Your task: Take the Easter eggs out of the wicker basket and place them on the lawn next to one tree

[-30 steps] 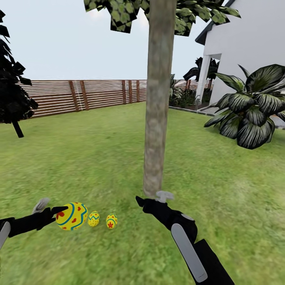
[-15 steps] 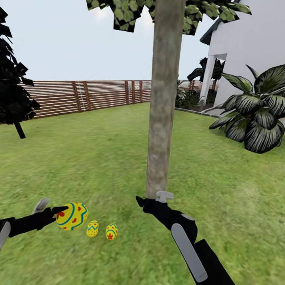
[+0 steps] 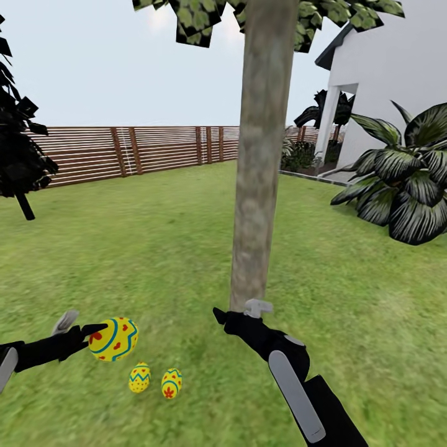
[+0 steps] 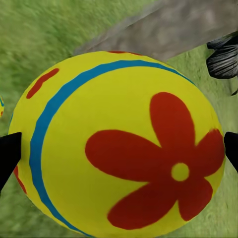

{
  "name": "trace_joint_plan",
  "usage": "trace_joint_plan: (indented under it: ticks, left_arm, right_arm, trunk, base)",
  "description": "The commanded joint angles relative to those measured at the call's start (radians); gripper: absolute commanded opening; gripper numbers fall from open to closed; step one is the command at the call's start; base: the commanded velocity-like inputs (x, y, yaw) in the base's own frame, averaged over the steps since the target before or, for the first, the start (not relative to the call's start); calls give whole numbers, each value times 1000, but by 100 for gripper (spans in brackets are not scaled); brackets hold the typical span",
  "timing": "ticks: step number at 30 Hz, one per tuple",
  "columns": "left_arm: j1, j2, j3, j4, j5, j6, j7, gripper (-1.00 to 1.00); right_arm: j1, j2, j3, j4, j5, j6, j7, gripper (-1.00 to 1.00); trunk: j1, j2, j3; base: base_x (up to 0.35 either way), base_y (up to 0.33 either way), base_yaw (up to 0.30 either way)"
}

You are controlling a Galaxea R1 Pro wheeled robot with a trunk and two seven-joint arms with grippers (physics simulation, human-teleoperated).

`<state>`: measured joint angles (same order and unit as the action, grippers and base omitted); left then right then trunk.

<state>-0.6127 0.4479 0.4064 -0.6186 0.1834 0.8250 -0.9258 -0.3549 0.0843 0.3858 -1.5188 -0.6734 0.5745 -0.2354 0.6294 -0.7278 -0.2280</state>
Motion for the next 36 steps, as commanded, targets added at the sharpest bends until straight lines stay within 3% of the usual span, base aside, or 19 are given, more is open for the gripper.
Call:
trace_joint_plan:
  ticks: [1, 15, 16, 17, 19, 20, 24, 25, 30, 32, 36]
  left_arm:
    - [-1, -1, 2, 0, 1, 5, -2, -100]
    - [-1, -8, 1, 13, 0, 5, -2, -100]
    - [0, -8, 1, 13, -1, 5, 6, -100]
    - [1, -8, 5, 18, -2, 3, 57, -100]
    - [3, -17, 14, 55, 2, -64, 199, -100]
    - [3, -22, 18, 111, 3, -136, 275, -100]
    - [4, -28, 37, 265, 5, -336, 452, -100]
    - [4, -42, 38, 333, 4, -435, 538, -100]
    - [4, -94, 33, 447, 0, -600, 644, -100]
    - [4, -103, 32, 497, -1, -660, 686, -100]
    - [9, -108, 31, 544, -2, -743, 708, -100]
  right_arm:
    - [-1, 0, 1, -1, -11, 2, -10, 100]
    - [-1, -1, -1, 0, -11, 6, -9, 100]
    - [-1, -2, -2, 0, -11, 6, -8, 100]
    - [-1, -3, -3, 0, -11, 7, -8, 100]
    - [-1, -3, -4, 0, -11, 6, -7, 100]
    - [-1, -3, -3, -3, -10, 5, -6, 100]
    - [-1, -3, -2, -3, -9, 4, -5, 100]
    - [-1, -3, -1, -2, -9, 4, -5, 100]
    - [-1, -2, 2, -4, -9, 4, -6, 100]
    - [-1, -1, 5, -4, -9, 4, -6, 100]
    - [-1, 2, 82, -2, -8, 1, -12, 100]
  trunk:
    - [1, -1, -2]
    - [1, -1, -2]
    - [5, -8, -5]
    - [8, -15, -8]
    - [16, -29, -14]
    - [20, -36, -17]
    - [35, -64, -30]
    - [39, -71, -33]
    - [58, -106, -49]
    - [66, -120, -55]
    - [81, -148, -67]
  base:
    - [311, 90, 0]
    - [187, 21, 0]
    - [2, 0, 0]
    - [0, 0, 0]
    - [0, 0, 0]
    - [0, 0, 0]
    - [0, 0, 0]
    - [0, 0, 0]
    - [0, 0, 0]
    - [0, 0, 0]
    - [0, 0, 0]
